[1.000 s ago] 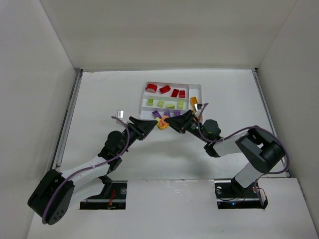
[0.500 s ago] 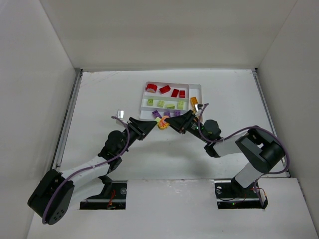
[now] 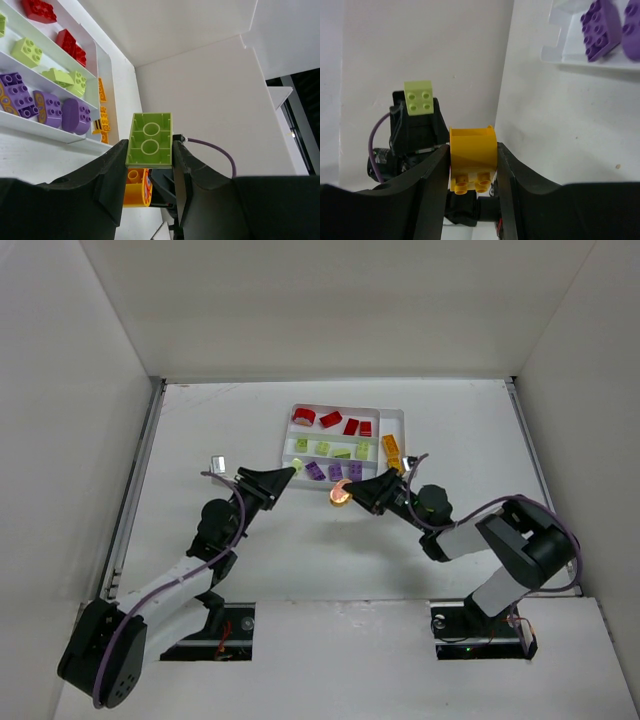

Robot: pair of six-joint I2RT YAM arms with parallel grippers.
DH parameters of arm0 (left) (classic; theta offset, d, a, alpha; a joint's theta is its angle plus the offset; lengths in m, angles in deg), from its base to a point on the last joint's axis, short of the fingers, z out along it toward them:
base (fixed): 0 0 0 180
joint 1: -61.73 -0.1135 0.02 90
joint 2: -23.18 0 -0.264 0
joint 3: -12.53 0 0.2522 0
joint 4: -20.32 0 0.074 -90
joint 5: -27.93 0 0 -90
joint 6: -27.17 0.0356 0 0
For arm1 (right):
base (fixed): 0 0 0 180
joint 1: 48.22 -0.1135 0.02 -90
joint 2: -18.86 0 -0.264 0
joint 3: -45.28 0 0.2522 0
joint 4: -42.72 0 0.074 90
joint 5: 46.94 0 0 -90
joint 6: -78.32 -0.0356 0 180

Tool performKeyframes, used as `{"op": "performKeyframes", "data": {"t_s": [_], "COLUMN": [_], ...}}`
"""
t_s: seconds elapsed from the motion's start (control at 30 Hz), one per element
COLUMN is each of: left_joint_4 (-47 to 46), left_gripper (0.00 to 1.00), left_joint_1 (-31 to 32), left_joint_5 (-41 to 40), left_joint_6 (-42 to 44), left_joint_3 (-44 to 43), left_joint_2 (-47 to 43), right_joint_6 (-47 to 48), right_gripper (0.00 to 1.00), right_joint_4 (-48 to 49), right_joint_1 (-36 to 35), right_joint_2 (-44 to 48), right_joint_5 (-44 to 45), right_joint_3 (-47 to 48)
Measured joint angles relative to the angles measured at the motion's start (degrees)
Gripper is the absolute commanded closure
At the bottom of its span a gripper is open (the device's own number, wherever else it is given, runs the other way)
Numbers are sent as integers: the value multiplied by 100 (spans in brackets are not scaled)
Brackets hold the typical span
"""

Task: Sort the legos into containers by color

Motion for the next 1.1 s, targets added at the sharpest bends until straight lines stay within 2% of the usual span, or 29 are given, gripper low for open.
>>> {"op": "performKeyframes", "data": {"t_s": [0.13, 0.23, 0.33, 0.47, 0.6, 0.73, 0.9, 1.1], "left_joint_4": [-4, 2, 37, 50, 50, 55, 55, 35], "left_gripper": [83, 83, 83, 82, 82, 82, 81, 81], "left_joint_1": [131, 361, 557, 702, 763, 807, 872, 955], "left_joint_5": [-7, -22, -42, -46, -57, -63, -63, -74], "left_joint_6": [120, 256, 382, 527, 636, 715, 778, 820], "left_joint_3": [-79, -96, -96, -96, -96, -96, -96, -92], "left_joint_2": [142, 345, 505, 555, 577, 629, 649, 920], "right_joint_6": [92, 444, 1143, 2310, 3329, 3982, 4450, 4717], "right_gripper": [57, 57, 56, 56, 56, 56, 56, 55], "right_joint_4": [-61, -494, -1580, -3305, -4540, -5300, -6024, -6559], "right_joint_1": [649, 1104, 1279, 1294, 1325, 1517, 1733, 1810], "right_joint_2": [389, 868, 1198, 1235, 782, -63, -1062, -1663], "right_joint_5": [-114, -83, 199, 1086, 1952, 2409, 2702, 2859], "right_joint_3": [-46, 92, 625, 1620, 2627, 3510, 4365, 5077]}}
